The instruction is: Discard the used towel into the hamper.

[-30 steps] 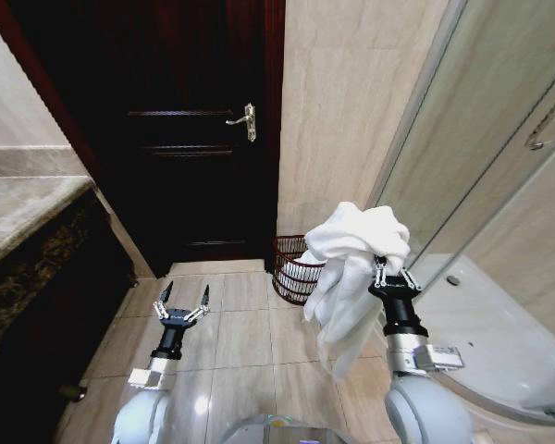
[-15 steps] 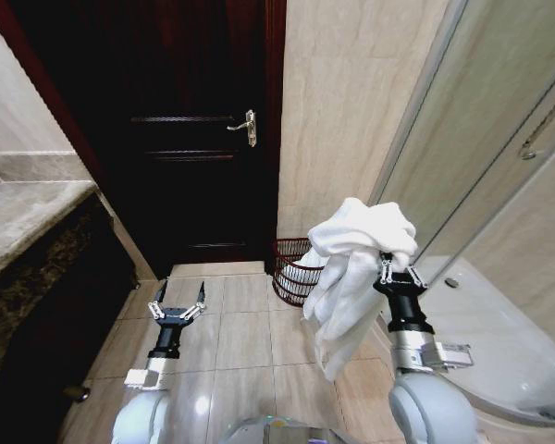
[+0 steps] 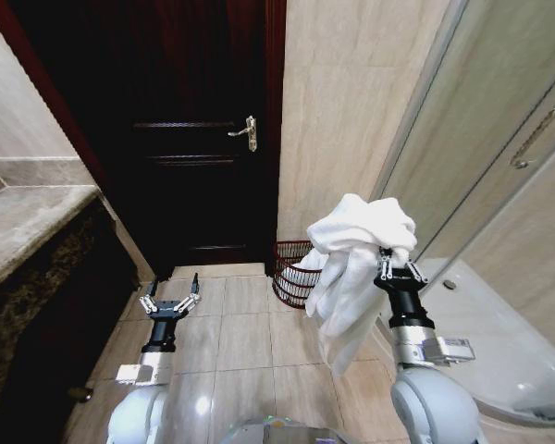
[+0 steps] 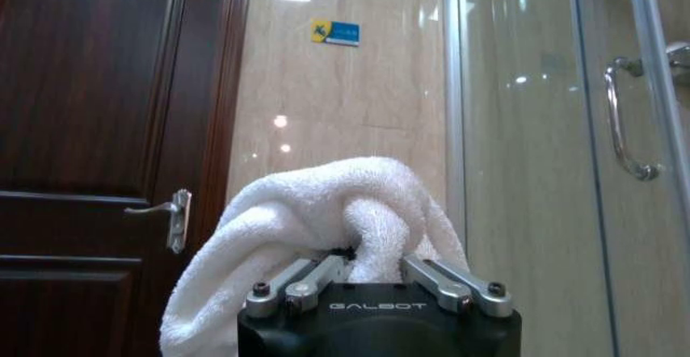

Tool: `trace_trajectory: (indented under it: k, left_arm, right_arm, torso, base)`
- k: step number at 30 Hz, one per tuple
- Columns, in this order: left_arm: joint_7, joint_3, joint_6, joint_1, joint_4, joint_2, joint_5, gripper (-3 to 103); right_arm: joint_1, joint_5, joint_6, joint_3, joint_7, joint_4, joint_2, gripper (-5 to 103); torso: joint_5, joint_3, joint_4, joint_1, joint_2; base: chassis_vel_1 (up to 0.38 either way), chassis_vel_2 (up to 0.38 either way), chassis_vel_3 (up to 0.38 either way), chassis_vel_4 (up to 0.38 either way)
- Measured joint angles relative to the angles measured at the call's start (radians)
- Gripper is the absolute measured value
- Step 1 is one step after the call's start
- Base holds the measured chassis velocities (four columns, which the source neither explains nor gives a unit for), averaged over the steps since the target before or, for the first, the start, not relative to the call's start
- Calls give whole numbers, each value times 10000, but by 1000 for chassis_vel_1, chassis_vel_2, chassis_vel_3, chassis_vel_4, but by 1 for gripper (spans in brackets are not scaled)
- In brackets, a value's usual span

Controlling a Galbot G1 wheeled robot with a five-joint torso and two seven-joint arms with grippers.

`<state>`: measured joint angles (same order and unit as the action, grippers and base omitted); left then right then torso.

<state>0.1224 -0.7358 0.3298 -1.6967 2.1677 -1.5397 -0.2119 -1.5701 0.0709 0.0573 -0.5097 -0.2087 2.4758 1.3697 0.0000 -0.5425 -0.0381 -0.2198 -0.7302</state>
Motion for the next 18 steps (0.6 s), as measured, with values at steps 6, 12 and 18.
trace_trajectory:
  k: [6, 12, 18]
  left_arm:
    - [18, 26, -110, 34, 64, -46, 65, 100]
    - [52, 13, -153, 13, 168, -66, 59, 100]
    - [68, 2, -206, 11, 52, -124, 197, 100]
  right_arm:
    - [5, 299, 12, -342, 163, -15, -72, 12]
    - [50, 358, 29, -353, 233, -81, -130, 12]
    - [283, 486, 121, -205, 274, -180, -258, 12]
  torso:
    - [-1, -152, 1, -117, -271]
    - [1, -278, 2, -213, -489]
    - [0, -444, 1, -339, -783]
  base:
    - [0, 0, 0, 0]
    - [0, 0, 0, 0]
    - [0, 0, 0, 0]
